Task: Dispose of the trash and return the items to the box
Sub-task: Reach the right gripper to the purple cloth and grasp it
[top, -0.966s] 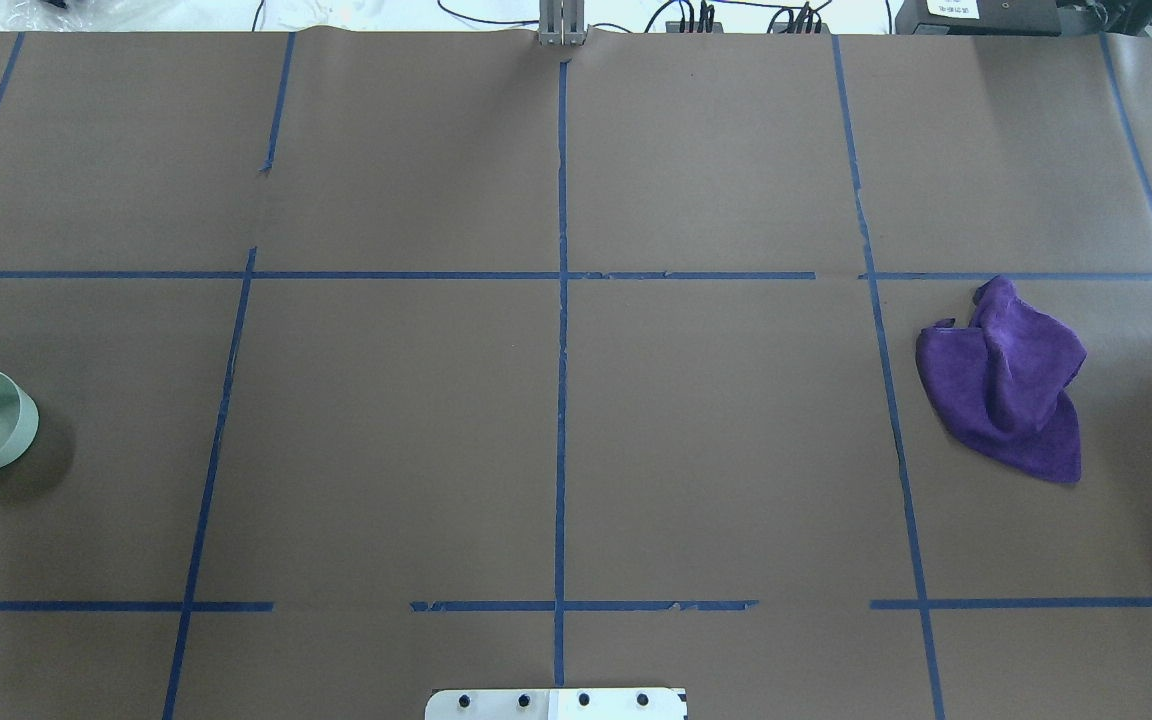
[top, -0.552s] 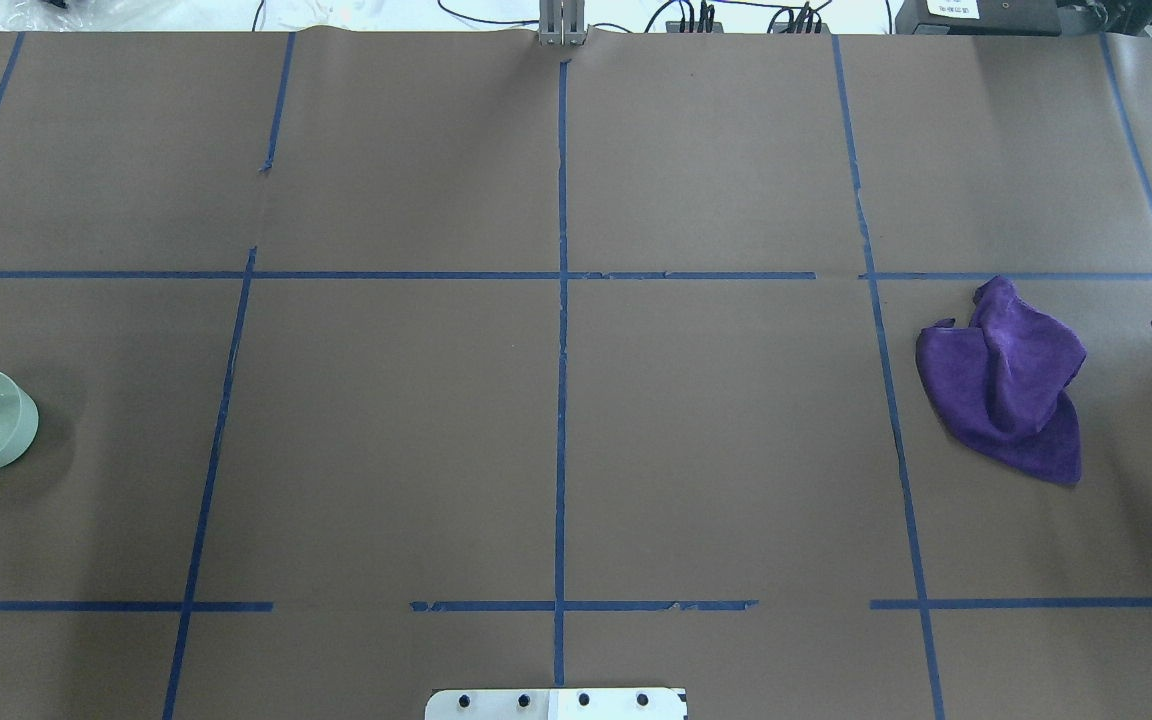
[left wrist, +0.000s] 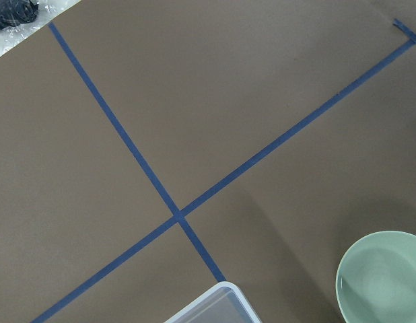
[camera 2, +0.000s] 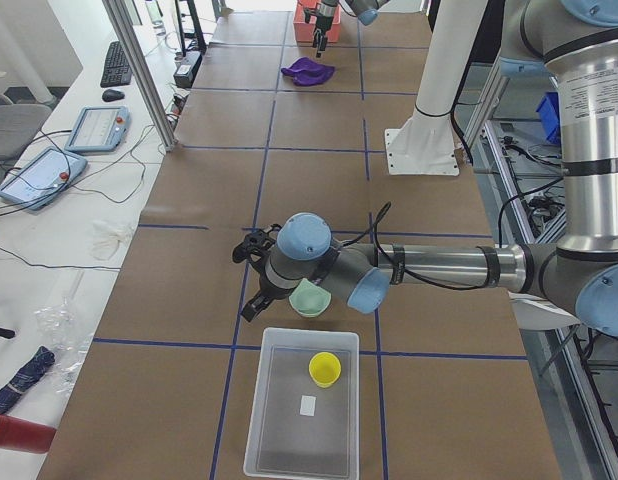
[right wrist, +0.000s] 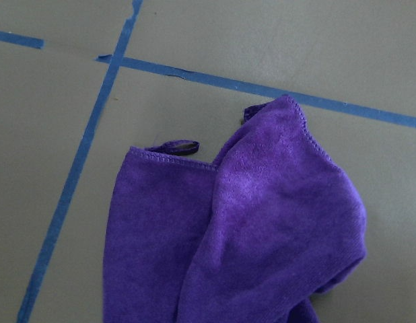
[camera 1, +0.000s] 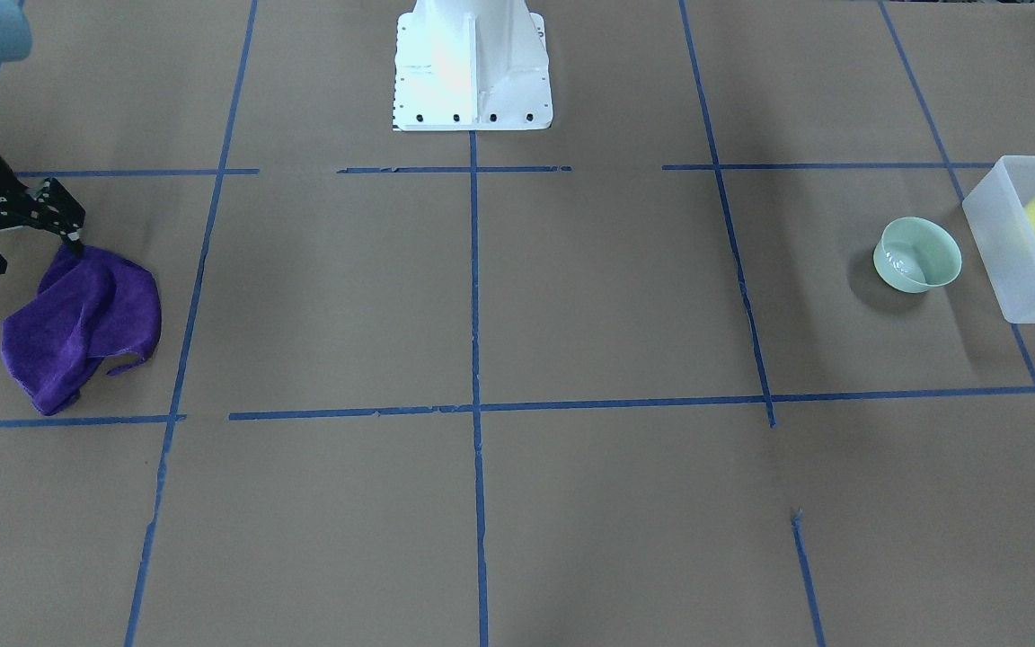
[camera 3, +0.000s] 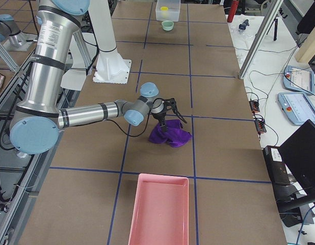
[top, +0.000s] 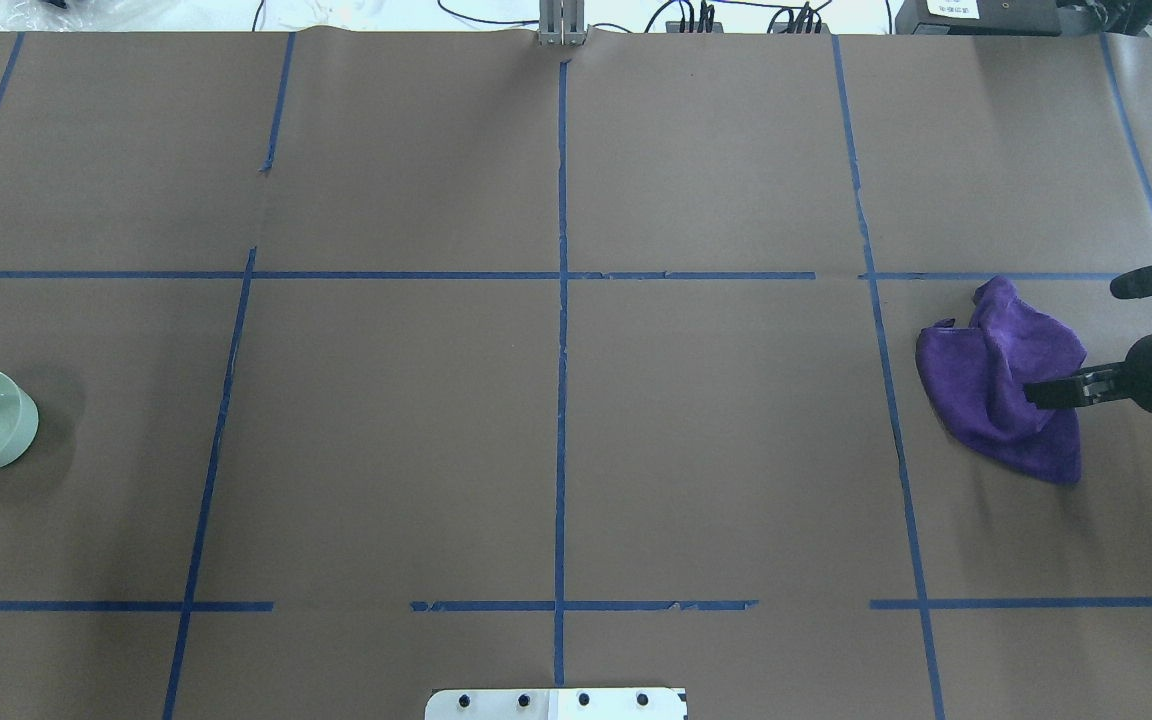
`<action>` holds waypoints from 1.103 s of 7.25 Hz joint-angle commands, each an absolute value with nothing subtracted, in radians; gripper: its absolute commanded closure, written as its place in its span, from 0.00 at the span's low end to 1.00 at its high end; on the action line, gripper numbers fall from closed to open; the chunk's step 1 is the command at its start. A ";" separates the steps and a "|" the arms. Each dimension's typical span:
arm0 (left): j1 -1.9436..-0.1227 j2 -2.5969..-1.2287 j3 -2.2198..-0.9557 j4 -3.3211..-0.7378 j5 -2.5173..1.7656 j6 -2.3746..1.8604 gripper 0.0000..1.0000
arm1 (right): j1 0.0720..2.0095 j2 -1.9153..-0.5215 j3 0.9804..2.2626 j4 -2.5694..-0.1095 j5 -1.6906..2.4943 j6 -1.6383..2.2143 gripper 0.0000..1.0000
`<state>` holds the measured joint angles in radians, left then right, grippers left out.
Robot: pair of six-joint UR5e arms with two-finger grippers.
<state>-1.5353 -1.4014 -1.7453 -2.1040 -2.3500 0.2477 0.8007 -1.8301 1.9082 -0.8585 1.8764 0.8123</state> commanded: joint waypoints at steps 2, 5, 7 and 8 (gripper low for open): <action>-1.536 -1.413 -1.747 -2.103 -2.350 0.247 0.00 | 0.683 -1.824 1.830 -0.824 1.761 0.853 0.17; -1.536 -1.410 -1.749 -2.103 -2.350 0.247 0.00 | 0.667 -1.822 1.830 -0.825 1.749 0.851 1.00; -1.536 -1.408 -1.747 -2.105 -2.350 0.247 0.00 | 0.678 -1.822 1.839 -0.824 1.750 0.813 1.00; -1.536 -1.408 -1.747 -2.105 -2.350 0.247 0.00 | 0.716 -1.822 1.839 -0.825 1.759 0.745 1.00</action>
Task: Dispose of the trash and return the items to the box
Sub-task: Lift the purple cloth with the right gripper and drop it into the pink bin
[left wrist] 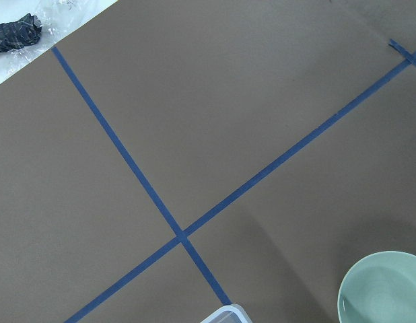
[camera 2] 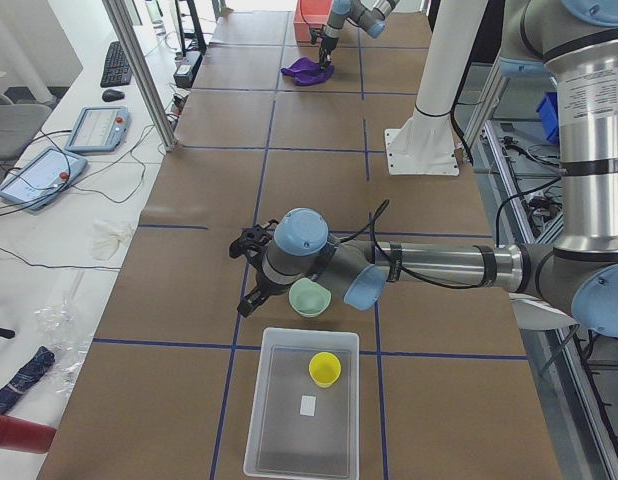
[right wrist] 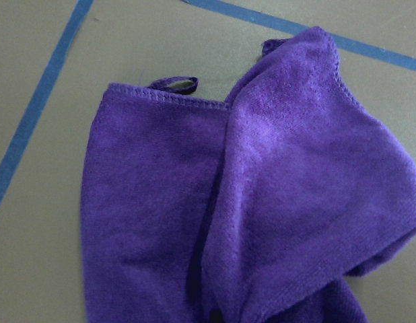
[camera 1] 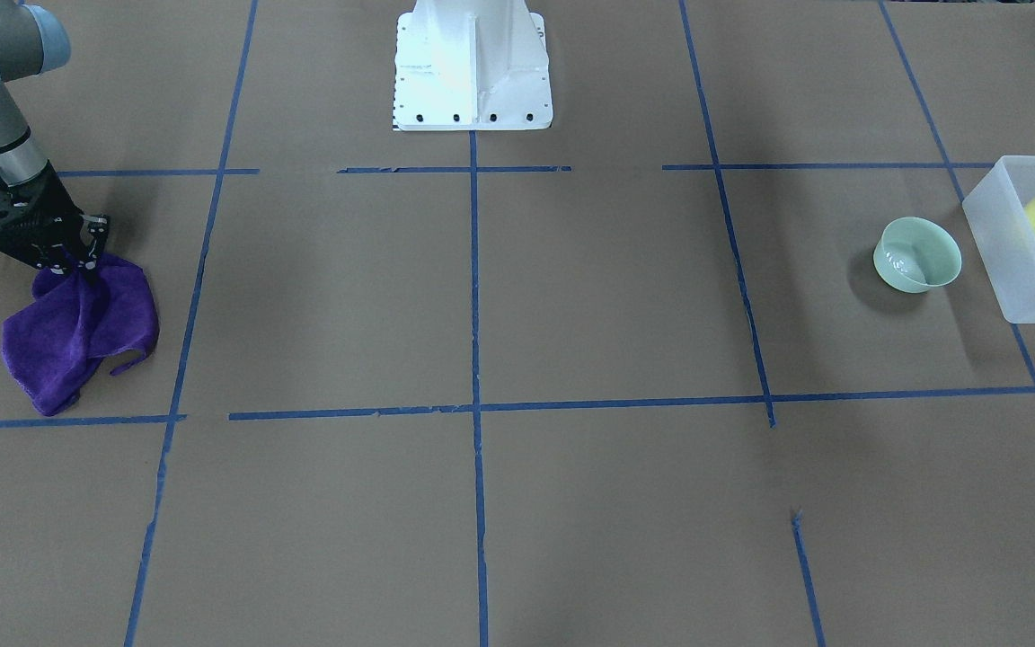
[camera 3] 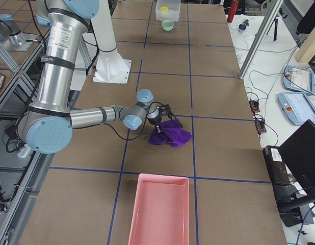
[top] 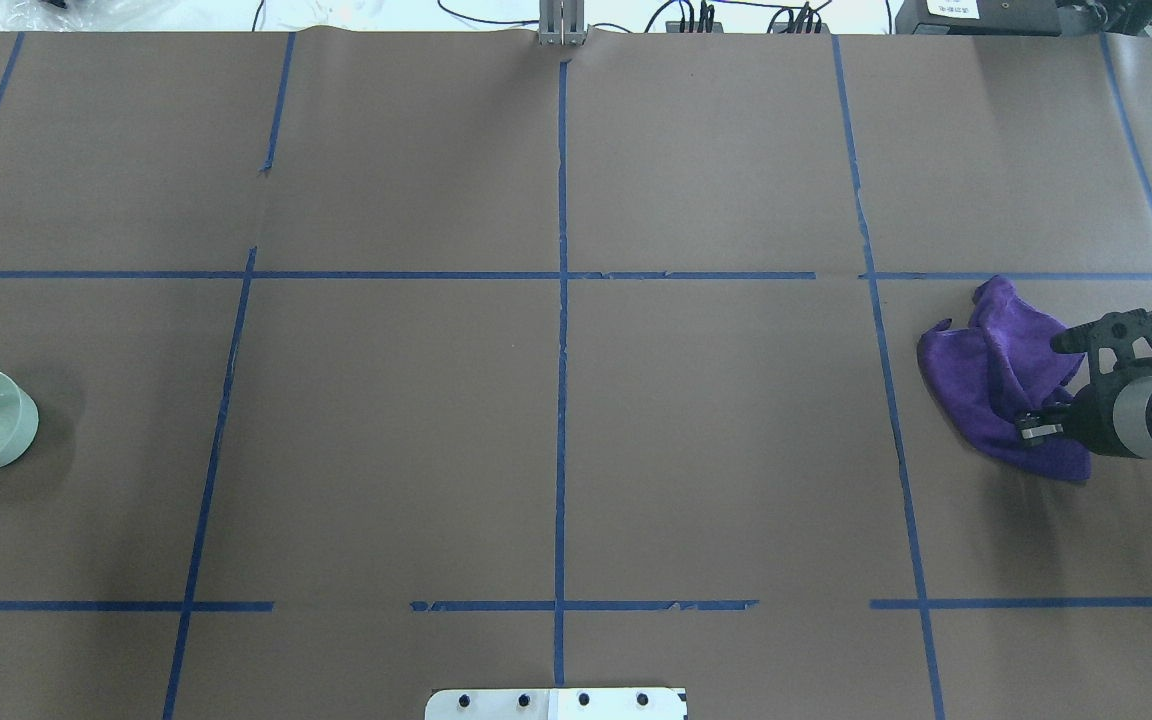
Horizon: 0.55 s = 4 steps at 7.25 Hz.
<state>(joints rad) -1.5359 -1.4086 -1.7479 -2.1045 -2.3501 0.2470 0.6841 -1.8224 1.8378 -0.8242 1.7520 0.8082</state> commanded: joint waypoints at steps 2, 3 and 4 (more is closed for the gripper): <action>-1.536 -1.410 -1.747 -2.103 -2.350 0.247 0.00 | 0.870 -1.825 1.848 -0.853 1.848 0.549 1.00; -1.536 -1.410 -1.747 -2.103 -2.350 0.247 0.00 | 1.040 -1.825 1.855 -0.909 1.976 0.376 1.00; -1.536 -1.411 -1.747 -2.103 -2.350 0.247 0.00 | 1.199 -1.827 1.856 -0.976 2.076 0.184 1.00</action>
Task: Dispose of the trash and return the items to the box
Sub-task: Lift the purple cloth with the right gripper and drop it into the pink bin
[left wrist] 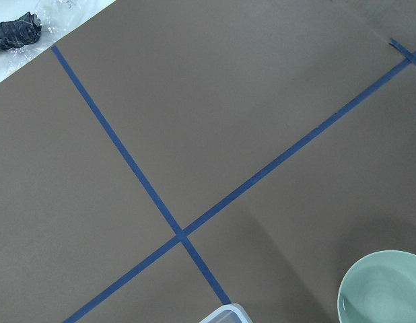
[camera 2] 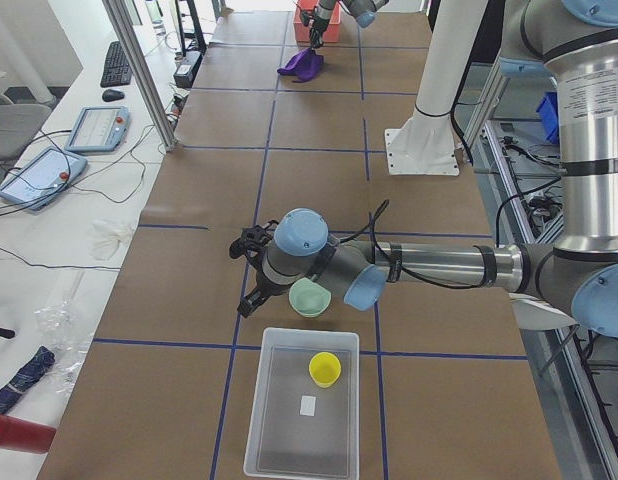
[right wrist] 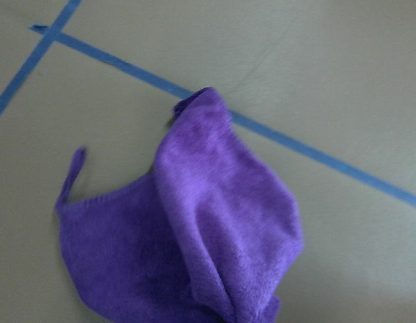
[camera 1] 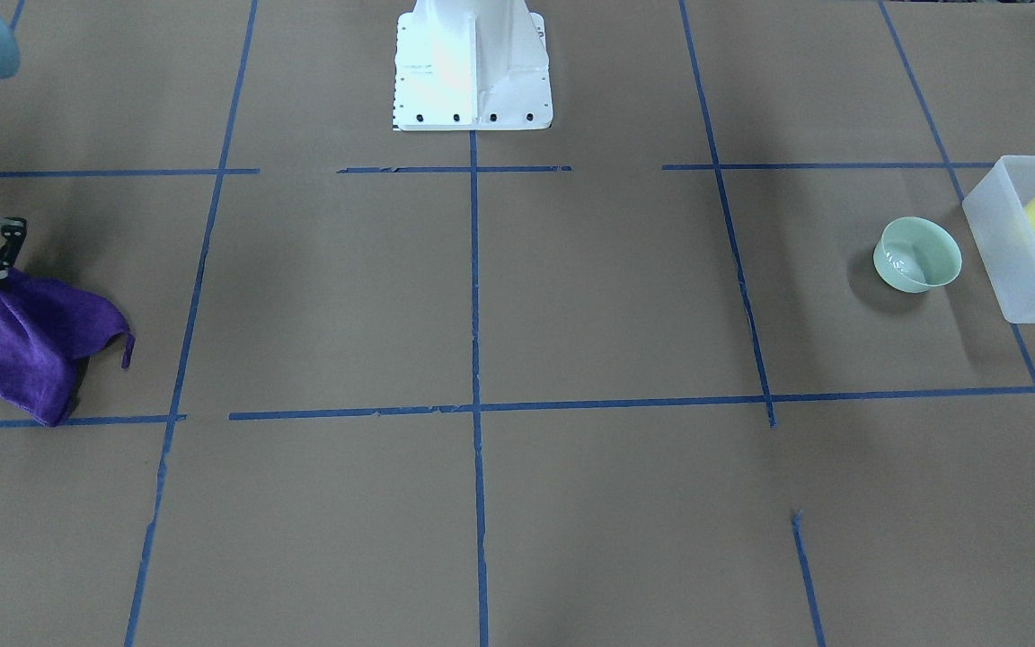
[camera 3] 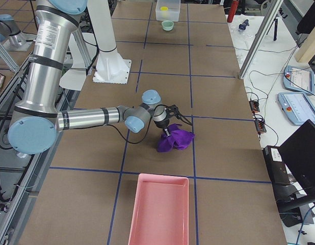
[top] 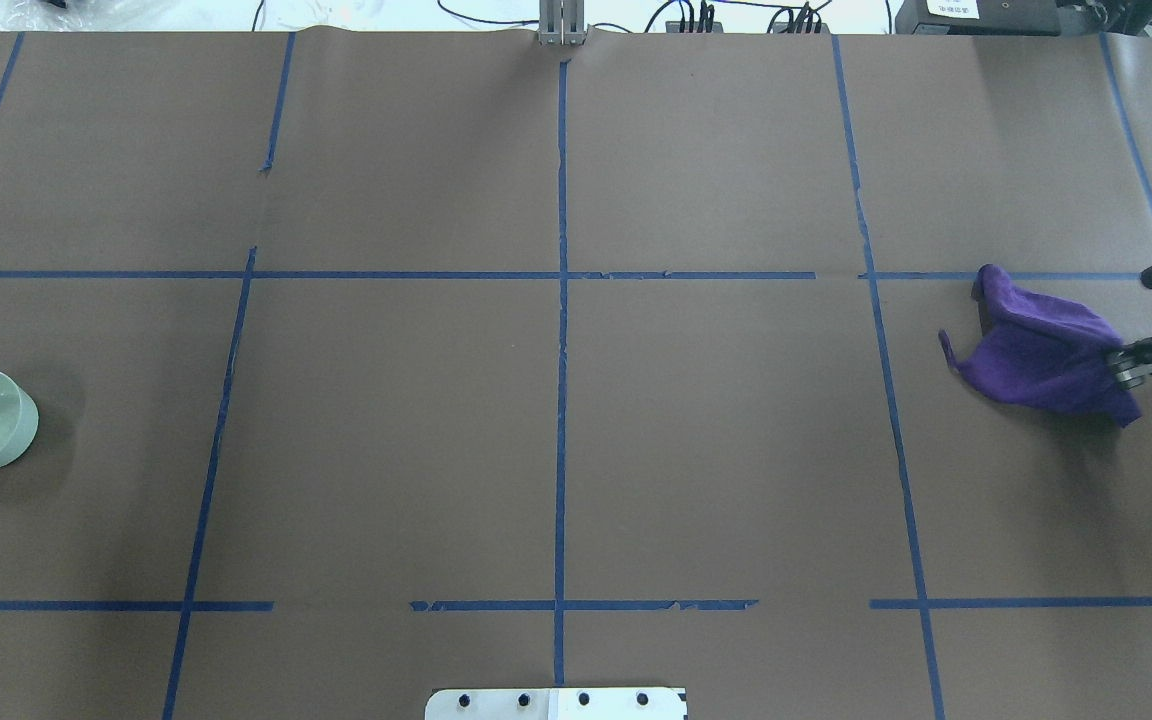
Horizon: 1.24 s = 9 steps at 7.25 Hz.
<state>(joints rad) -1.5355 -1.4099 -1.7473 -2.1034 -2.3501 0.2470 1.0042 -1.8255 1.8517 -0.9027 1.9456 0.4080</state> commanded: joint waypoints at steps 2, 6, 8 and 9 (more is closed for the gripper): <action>-1.536 -1.408 -1.750 -2.103 -2.350 0.247 0.00 | 1.514 -1.825 1.852 -1.181 2.214 -0.226 1.00; -1.536 -1.408 -1.755 -2.103 -2.350 0.247 0.00 | 1.911 -1.732 1.765 -1.588 2.204 -0.896 1.00; -1.536 -1.410 -1.755 -2.103 -2.350 0.245 0.00 | 1.916 -1.744 1.655 -1.545 2.221 -0.858 0.00; -1.536 -1.410 -1.756 -2.103 -2.350 0.244 0.00 | 1.916 -1.747 1.670 -1.539 2.277 -0.703 0.00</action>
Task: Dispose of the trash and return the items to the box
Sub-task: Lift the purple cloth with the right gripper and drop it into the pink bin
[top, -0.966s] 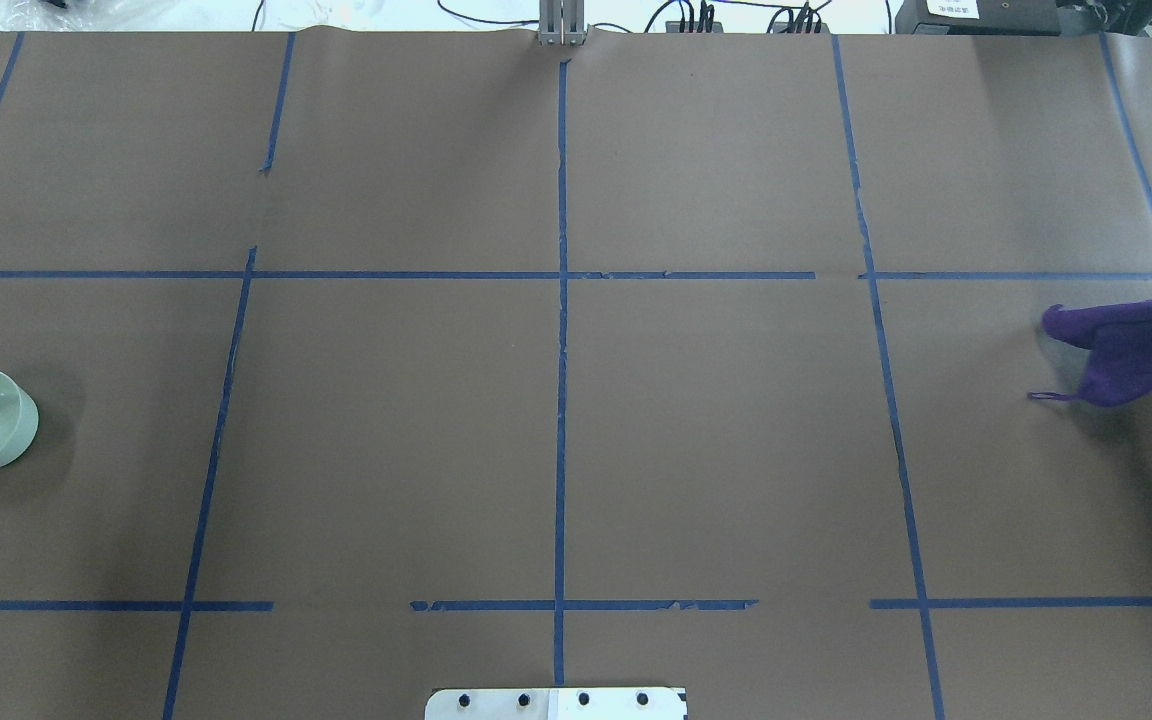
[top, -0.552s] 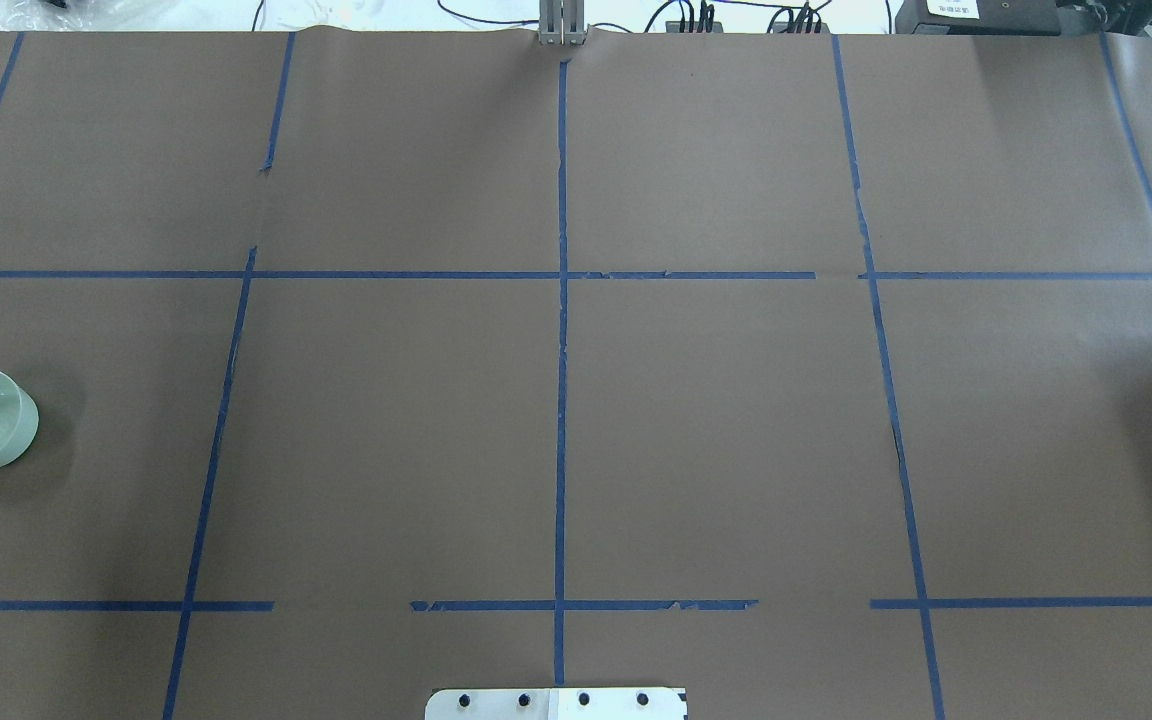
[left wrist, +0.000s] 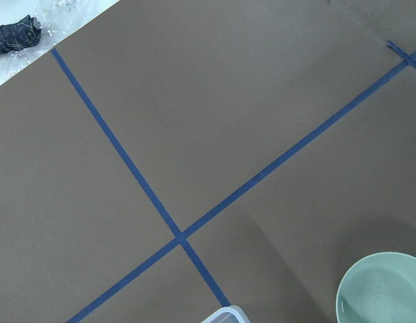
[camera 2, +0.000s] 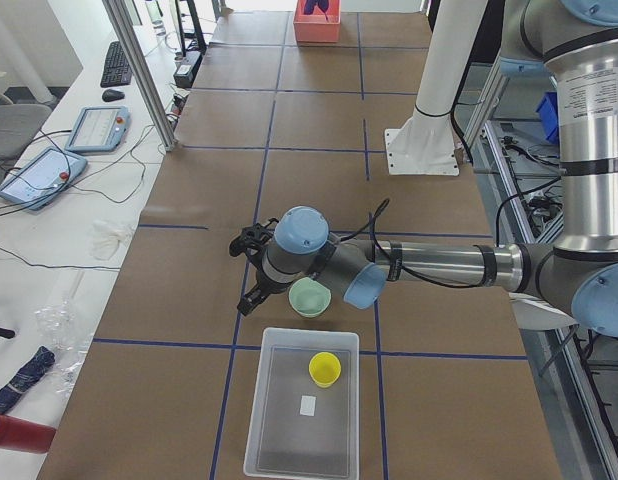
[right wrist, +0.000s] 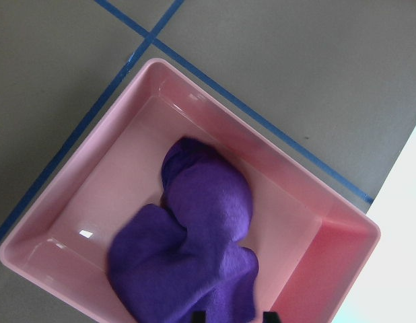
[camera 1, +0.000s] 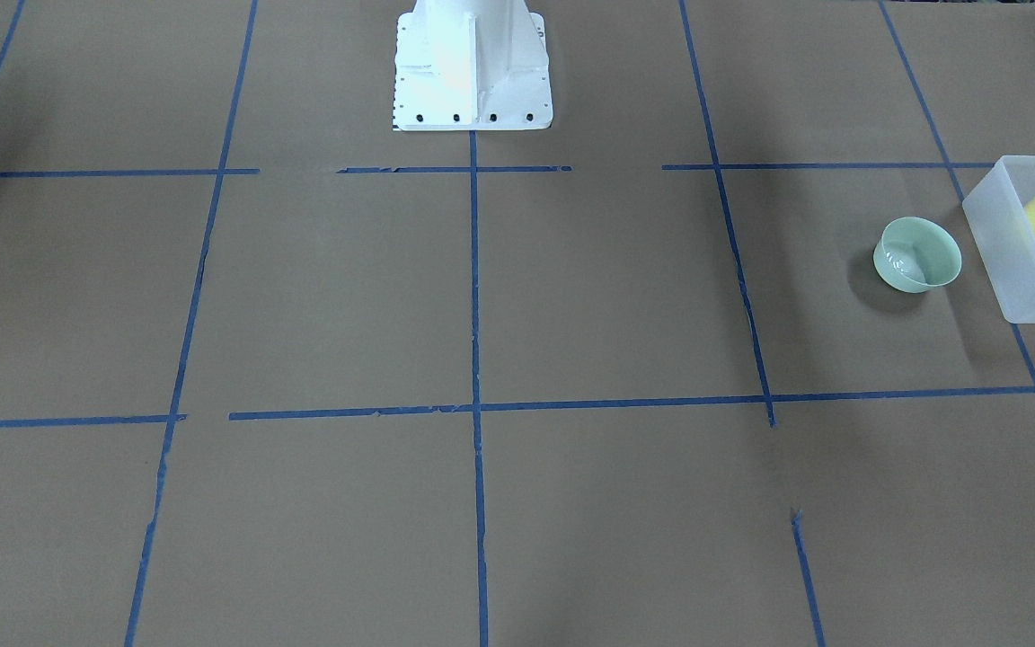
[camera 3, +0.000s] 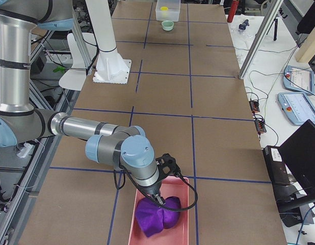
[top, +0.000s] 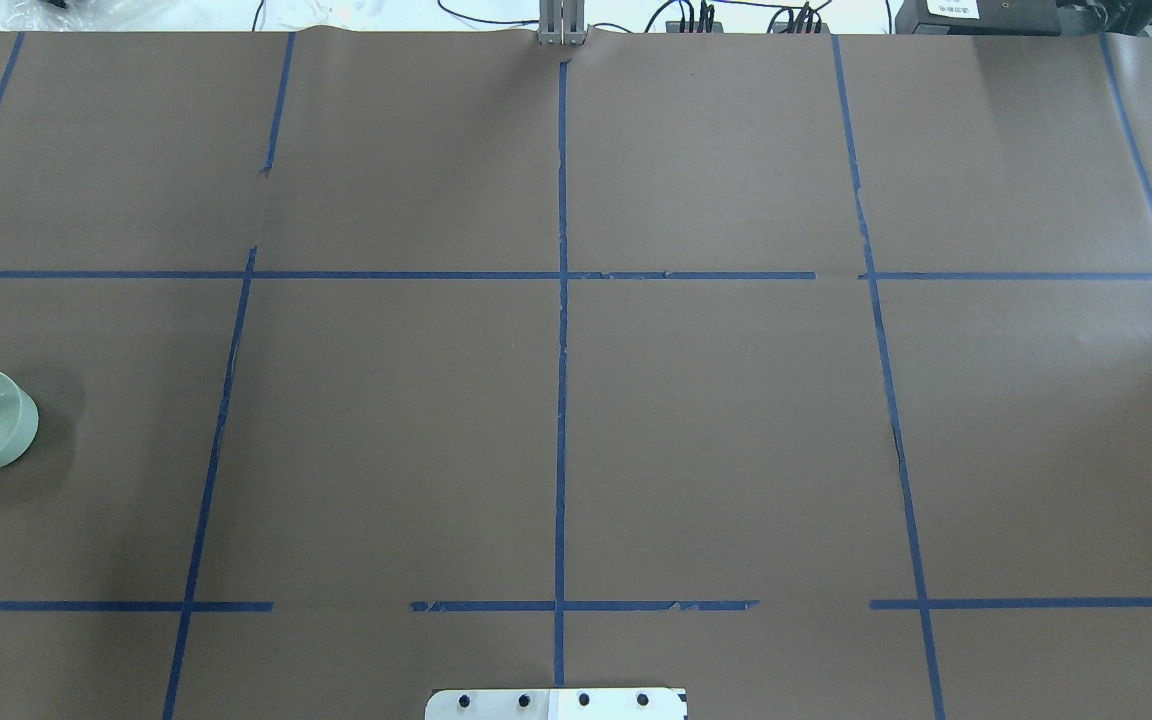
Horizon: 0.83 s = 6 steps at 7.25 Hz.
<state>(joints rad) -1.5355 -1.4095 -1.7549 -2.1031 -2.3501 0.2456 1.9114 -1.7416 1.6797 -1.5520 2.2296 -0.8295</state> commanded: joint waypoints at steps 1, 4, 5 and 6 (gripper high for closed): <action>-1.536 -1.410 -1.770 -2.092 -2.349 0.229 0.00 | 1.913 -1.744 1.686 -1.526 2.378 -0.504 0.00; -1.475 -1.384 -1.841 -2.118 -2.310 -0.017 0.00 | 1.720 -1.770 1.922 -1.503 2.401 -0.049 0.00; -1.418 -1.349 -1.839 -2.216 -2.303 -0.091 0.00 | 1.657 -1.770 1.945 -1.484 2.398 0.021 0.00; -1.322 -1.279 -1.823 -2.422 -2.248 -0.264 0.00 | 1.631 -1.779 1.945 -1.426 2.396 0.066 0.00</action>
<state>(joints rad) -1.4178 -1.3442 -1.8342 -2.2331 -2.2927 -0.1031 1.6836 -1.7714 1.9264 -1.4771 2.3976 -0.0141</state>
